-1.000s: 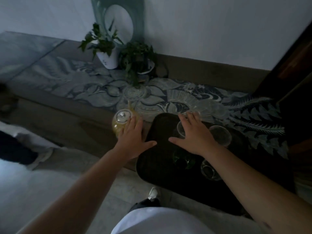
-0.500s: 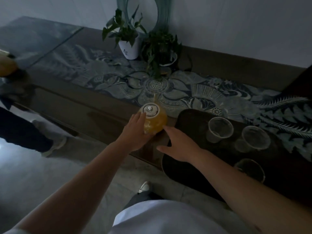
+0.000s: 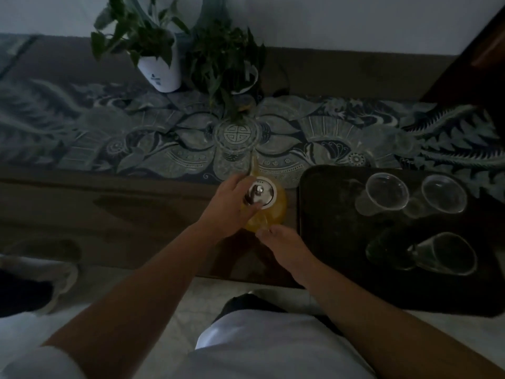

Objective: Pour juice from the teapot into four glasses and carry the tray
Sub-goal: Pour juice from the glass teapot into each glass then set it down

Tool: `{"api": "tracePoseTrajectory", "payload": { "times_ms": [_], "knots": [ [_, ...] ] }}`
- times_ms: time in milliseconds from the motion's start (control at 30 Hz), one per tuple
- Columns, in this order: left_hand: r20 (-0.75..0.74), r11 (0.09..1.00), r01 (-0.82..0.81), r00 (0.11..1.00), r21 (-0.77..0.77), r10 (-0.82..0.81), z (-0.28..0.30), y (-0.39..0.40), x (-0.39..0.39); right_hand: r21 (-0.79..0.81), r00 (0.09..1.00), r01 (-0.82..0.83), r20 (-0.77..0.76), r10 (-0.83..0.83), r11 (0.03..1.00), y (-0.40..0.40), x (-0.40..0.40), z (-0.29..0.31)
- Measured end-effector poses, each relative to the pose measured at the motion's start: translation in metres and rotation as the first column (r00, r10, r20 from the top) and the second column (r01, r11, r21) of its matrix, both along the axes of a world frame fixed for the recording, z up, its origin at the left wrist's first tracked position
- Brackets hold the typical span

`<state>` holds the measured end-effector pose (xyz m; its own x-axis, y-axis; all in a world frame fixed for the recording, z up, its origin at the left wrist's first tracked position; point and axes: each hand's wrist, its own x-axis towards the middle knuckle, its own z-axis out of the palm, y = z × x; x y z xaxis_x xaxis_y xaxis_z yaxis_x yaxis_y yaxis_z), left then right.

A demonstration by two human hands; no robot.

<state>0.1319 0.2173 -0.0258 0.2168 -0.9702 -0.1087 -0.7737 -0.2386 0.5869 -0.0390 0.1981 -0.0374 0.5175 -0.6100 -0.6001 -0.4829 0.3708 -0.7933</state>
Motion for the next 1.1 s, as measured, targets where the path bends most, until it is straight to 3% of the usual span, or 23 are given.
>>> {"api": "tracePoseTrajectory", "payload": {
  "times_ms": [167,400,633,800,967,1100],
  "knots": [
    [0.002,0.996,0.086,0.996,-0.003,-0.086,-0.012,-0.018,0.007,0.135,0.995,0.096,0.001,-0.097,0.986,-0.005,0.008,-0.001],
    [-0.066,0.995,0.087,0.994,-0.043,-0.09,-0.015,-0.027,0.005,0.038,0.993,0.113,-0.036,-0.112,0.993,-0.014,0.001,-0.009],
    [-0.112,0.996,0.029,0.993,-0.08,-0.038,-0.024,-0.014,-0.007,0.086,0.964,0.246,0.08,-0.252,0.966,-0.017,-0.009,-0.021],
    [-0.018,0.998,-0.005,1.0,-0.07,0.003,-0.025,-0.005,-0.011,-0.027,0.939,0.335,0.092,-0.331,0.942,-0.026,-0.018,-0.025],
    [-0.079,0.996,-0.068,0.995,-0.054,0.064,-0.024,-0.005,-0.014,0.036,0.966,0.252,0.047,-0.253,0.967,-0.038,-0.021,-0.02],
    [-0.183,0.994,-0.086,0.98,-0.06,0.074,-0.025,-0.007,-0.014,-0.054,0.985,0.171,0.038,-0.169,0.984,-0.042,-0.02,-0.014]
  ]
}}
